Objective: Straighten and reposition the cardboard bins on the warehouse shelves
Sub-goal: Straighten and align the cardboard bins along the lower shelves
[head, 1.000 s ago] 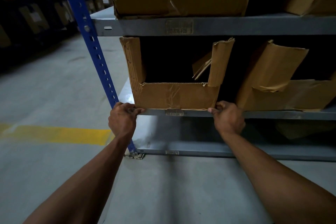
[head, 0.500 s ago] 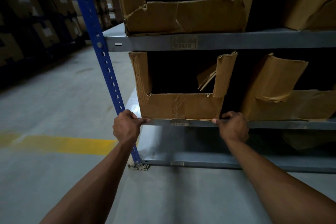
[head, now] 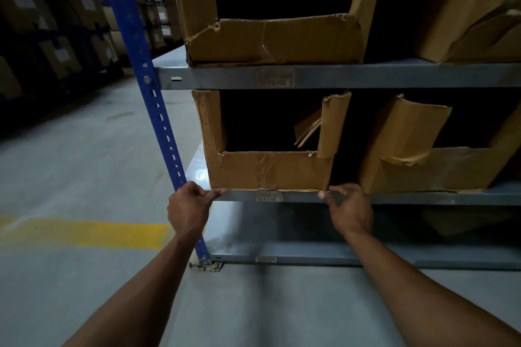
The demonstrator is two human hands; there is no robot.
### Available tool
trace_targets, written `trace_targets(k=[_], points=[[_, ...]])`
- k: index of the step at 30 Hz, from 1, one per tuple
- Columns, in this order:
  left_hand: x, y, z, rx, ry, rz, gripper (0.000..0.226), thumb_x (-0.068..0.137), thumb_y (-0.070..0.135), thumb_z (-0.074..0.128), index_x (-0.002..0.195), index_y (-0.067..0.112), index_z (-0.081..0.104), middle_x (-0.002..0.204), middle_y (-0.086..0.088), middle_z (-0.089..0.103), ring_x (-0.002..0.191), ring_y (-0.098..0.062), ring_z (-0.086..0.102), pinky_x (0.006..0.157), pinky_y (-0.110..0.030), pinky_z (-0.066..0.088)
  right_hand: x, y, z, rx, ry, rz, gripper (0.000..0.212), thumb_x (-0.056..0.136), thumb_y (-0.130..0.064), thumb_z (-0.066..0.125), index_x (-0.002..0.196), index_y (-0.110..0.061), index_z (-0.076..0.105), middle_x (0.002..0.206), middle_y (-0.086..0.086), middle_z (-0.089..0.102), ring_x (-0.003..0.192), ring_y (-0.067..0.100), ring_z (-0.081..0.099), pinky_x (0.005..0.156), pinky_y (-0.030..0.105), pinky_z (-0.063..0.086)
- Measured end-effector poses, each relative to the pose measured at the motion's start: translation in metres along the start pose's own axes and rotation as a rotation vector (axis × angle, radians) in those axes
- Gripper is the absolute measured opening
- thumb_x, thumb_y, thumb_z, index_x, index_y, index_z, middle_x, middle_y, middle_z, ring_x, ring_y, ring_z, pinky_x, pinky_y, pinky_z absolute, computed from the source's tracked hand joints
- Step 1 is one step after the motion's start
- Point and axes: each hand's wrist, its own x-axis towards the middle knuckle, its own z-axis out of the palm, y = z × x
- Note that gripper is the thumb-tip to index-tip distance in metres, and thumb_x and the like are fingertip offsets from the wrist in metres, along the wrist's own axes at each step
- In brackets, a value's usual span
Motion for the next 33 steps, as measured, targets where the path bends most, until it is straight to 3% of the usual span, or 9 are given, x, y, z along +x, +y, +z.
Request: trace_targets(k=[4,8,12,17,21,24,27,30,33], points=[[-0.024,0.012,0.004,0.051,0.01,0.236,0.059,0.071,0.081,0.074,0.062,0.025,0.057,0.061,0.006,0.064,0.056,-0.018,0.062,0.055,-0.034,0.052,-0.009,0.003,-0.019,0.005,-0.027,-0.05,0.016,0.088,-0.034,0.081,0.101,-0.025,0.079,0.107,-0.002,0.072,0.098,0.021,0.069,0.078,0.029,0.051],[-0.055,0.072,0.027,-0.108,-0.063,0.502,0.059,0.084,0.07,0.074,0.056,0.022,0.057,0.052,0.009,0.056,0.046,-0.007,0.054,0.048,-0.025,0.041,-0.017,0.004,-0.051,0.115,-0.143,0.017,0.011,0.084,-0.029,0.085,0.076,-0.028,0.077,0.073,-0.013,0.074,0.071,0.008,0.072,0.07,0.035,0.063],[-0.102,0.136,0.045,-0.317,-0.281,0.636,0.044,0.087,0.044,0.086,0.058,0.022,0.059,0.053,0.009,0.056,0.048,-0.005,0.054,0.049,-0.026,0.042,-0.023,-0.014,-0.143,0.212,-0.16,0.074,0.005,0.09,-0.022,0.08,0.086,-0.02,0.078,0.077,-0.006,0.078,0.066,0.014,0.075,0.061,0.028,0.061],[-0.099,0.245,0.017,-0.414,-0.535,0.658,0.034,0.088,0.045,0.084,0.064,0.026,0.068,0.058,0.013,0.066,0.052,-0.003,0.062,0.049,-0.023,0.046,-0.005,-0.025,-0.298,-0.075,-0.082,0.074,0.004,0.088,-0.024,0.082,0.084,-0.025,0.08,0.081,-0.007,0.078,0.076,0.009,0.075,0.08,0.039,0.064],[-0.086,0.312,-0.004,-0.224,-0.697,0.879,0.025,0.088,0.045,0.084,0.073,0.028,0.071,0.069,0.016,0.072,0.065,0.001,0.069,0.063,-0.011,0.051,0.022,-0.028,-0.357,0.052,0.069,0.113,0.009,0.092,-0.021,0.078,0.083,-0.022,0.079,0.083,-0.005,0.078,0.082,0.018,0.076,0.073,0.039,0.065],[-0.083,0.345,-0.009,0.123,-0.811,1.061,0.028,0.085,0.058,0.081,0.084,0.031,0.075,0.078,0.016,0.075,0.069,0.003,0.07,0.068,-0.026,0.059,0.038,-0.006,-0.356,0.136,0.042,0.15,0.008,0.095,-0.021,0.074,0.089,-0.018,0.079,0.09,0.001,0.079,0.083,0.021,0.076,0.068,0.032,0.06],[-0.088,0.363,-0.005,0.27,-0.95,0.989,0.027,0.084,0.052,0.086,0.09,0.027,0.078,0.081,0.011,0.078,0.066,0.002,0.072,0.06,-0.021,0.057,0.052,0.012,-0.35,0.146,-0.016,0.157,0.009,0.094,-0.021,0.073,0.088,-0.02,0.08,0.091,-0.001,0.079,0.087,0.021,0.075,0.077,0.038,0.062],[-0.113,0.338,0.029,0.188,-0.982,0.764,0.028,0.081,0.043,0.091,0.092,0.022,0.076,0.085,0.008,0.078,0.069,-0.004,0.075,0.065,-0.028,0.064,0.062,0.045,-0.325,0.141,-0.029,0.188,0.001,0.089,-0.021,0.078,0.09,-0.02,0.078,0.093,0.0,0.077,0.089,0.019,0.072,0.086,0.046,0.063],[-0.148,0.292,0.071,-0.019,-0.794,0.59,0.057,0.075,0.049,0.093,0.115,0.028,0.058,0.112,0.017,0.068,0.102,-0.007,0.069,0.085,-0.031,0.059,0.072,0.087,-0.3,0.183,-0.011,0.276,0.038,0.086,-0.024,0.082,0.121,-0.017,0.068,0.111,0.004,0.073,0.102,0.021,0.069,0.094,0.046,0.059]])
